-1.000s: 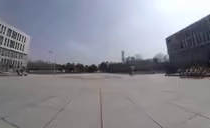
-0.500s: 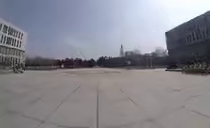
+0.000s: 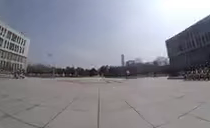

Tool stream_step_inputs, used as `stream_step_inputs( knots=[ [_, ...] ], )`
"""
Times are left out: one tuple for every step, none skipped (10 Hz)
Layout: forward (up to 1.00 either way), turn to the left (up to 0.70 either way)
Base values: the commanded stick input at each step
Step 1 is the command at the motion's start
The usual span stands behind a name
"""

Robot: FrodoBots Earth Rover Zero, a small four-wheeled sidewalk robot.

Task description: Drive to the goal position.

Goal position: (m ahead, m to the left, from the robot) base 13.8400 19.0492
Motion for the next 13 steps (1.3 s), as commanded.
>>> stream_step_inputs(
  knots=[
    [1.00, 0.00],
    [1.00, 0.00],
    [1.00, 0.00],
    [1.00, 0.00],
    [1.00, 0.00],
    [1.00, 0.00],
    [1.00, 0.00],
    [1.00, 0.00],
    [1.00, 0.00],
    [1.00, 0.00],
    [1.00, 0.00],
    [1.00, 0.00],
    [1.00, 0.00]
  ],
)
